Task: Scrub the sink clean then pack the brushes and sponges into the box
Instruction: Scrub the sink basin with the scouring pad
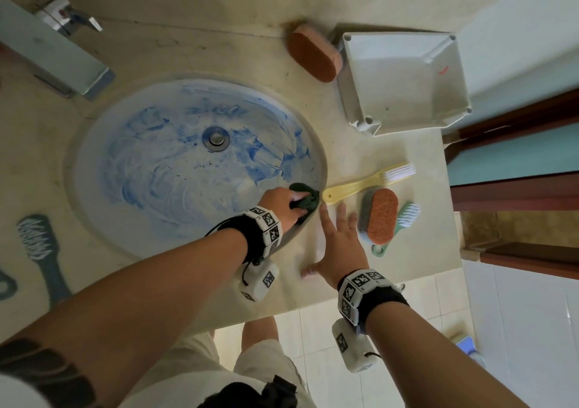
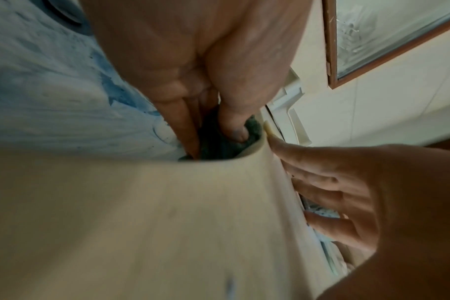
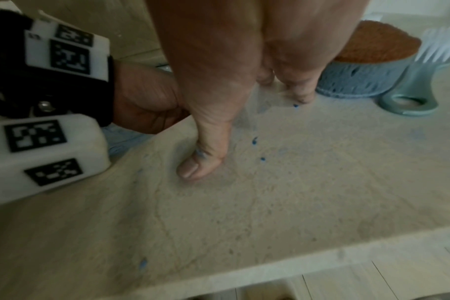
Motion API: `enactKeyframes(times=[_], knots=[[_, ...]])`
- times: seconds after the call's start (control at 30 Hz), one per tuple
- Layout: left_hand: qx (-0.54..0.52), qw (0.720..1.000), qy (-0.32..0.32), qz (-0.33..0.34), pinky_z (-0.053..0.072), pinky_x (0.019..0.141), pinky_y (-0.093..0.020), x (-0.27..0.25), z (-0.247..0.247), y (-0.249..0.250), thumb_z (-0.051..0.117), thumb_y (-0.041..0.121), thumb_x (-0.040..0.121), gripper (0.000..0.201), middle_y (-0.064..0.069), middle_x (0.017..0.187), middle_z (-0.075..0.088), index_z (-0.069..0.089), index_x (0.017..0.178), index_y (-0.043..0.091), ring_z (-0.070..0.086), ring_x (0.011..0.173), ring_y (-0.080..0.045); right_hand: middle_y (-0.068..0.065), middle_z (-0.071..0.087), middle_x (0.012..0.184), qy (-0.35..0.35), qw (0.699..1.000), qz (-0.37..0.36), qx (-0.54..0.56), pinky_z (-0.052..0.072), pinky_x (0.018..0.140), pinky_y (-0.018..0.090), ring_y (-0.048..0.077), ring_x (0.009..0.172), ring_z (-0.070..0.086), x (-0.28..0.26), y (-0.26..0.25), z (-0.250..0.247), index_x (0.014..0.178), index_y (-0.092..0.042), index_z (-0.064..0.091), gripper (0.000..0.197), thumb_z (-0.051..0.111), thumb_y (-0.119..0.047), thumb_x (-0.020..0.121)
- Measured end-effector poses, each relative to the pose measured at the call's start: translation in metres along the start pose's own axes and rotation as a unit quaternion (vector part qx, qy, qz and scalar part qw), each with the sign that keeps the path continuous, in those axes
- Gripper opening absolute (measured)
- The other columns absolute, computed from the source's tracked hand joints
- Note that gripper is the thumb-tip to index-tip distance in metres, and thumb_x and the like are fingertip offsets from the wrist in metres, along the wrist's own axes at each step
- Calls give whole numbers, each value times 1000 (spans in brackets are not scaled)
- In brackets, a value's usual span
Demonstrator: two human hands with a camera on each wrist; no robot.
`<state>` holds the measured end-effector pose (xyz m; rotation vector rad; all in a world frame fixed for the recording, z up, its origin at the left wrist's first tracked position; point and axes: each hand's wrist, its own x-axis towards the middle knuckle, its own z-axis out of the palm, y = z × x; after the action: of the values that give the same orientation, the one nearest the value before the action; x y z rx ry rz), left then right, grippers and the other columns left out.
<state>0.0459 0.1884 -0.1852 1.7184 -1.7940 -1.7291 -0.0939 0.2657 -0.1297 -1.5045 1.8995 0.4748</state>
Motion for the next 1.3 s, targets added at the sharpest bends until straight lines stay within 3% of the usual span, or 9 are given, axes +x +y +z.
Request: enactKeyframes(times=[0.27, 0.53, 0.63, 0.77, 0.87, 1.03, 1.13, 1.3], knots=[[33, 996, -84, 20, 41, 108, -28, -12, -19, -18, 72, 23, 86, 43, -4, 127, 64, 63, 128, 22, 59, 118, -17, 8, -28, 158, 0, 1000, -3, 7, 10, 120, 46, 35, 144, -26, 0, 0, 0, 152, -32, -15, 145, 92, -41, 55], [-15, 1000, 6, 14, 43, 104, -25, 17, -10, 19, 70, 28, 88, 44, -2, 126, 65, 61, 131, 26, 61, 116, -18, 6, -29, 157, 3, 1000, -4, 13, 13, 120, 46, 34, 144, -26, 1, 4, 2, 152, -35, -16, 146, 92, -41, 53], [8, 1000, -7, 18, 40, 102, -20, 24, -18, 27, 70, 28, 88, 43, -1, 128, 64, 61, 130, 23, 58, 119, -17, 6, -29, 158, 3, 1000, -4, 10, 14, 120, 46, 34, 144, -26, 2, 4, 3, 151, -36, -15, 146, 92, -42, 53], [86, 995, -58, -9, 40, 105, -25, 13, -20, 16, 73, 25, 85, 45, -6, 130, 62, 63, 128, 18, 58, 119, -21, 6, -30, 157, 1, 1000, -7, 9, 11, 119, 45, 35, 144, -26, 1, 4, 2, 151, -35, -16, 146, 91, -44, 53], [82, 994, -67, -16, 37, 100, -19, 6, -21, 1, 73, 23, 85, 43, -4, 127, 65, 65, 126, 17, 59, 118, -19, 5, -31, 157, 1, 1000, -7, 12, 10, 119, 44, 34, 144, -26, 0, 4, 1, 152, -35, -15, 145, 91, -44, 54], [-13, 999, 32, -5, 42, 94, -18, 8, -28, 10, 70, 19, 88, 40, -2, 123, 67, 64, 127, 18, 63, 113, -16, 6, -31, 156, -2, 1000, -8, 14, 10, 119, 45, 34, 143, -27, 0, 3, 1, 151, -36, -17, 145, 91, -44, 54], [-50, 998, 43, 24, 44, 103, -25, 20, -24, 23, 68, 20, 89, 42, -3, 126, 65, 62, 130, 22, 61, 116, -18, 6, -31, 156, -6, 1000, -7, 9, 10, 119, 45, 34, 143, -27, 0, 3, 1, 151, -36, -17, 145, 91, -45, 54], [-1, 1000, 21, 9, 34, 108, -23, 33, -13, 28, 65, 20, 92, 47, -6, 138, 56, 54, 137, 24, 50, 129, -22, 5, -31, 156, -6, 1000, -5, 7, 11, 119, 45, 34, 143, -27, 1, 4, 2, 151, -37, -18, 146, 91, -45, 54]])
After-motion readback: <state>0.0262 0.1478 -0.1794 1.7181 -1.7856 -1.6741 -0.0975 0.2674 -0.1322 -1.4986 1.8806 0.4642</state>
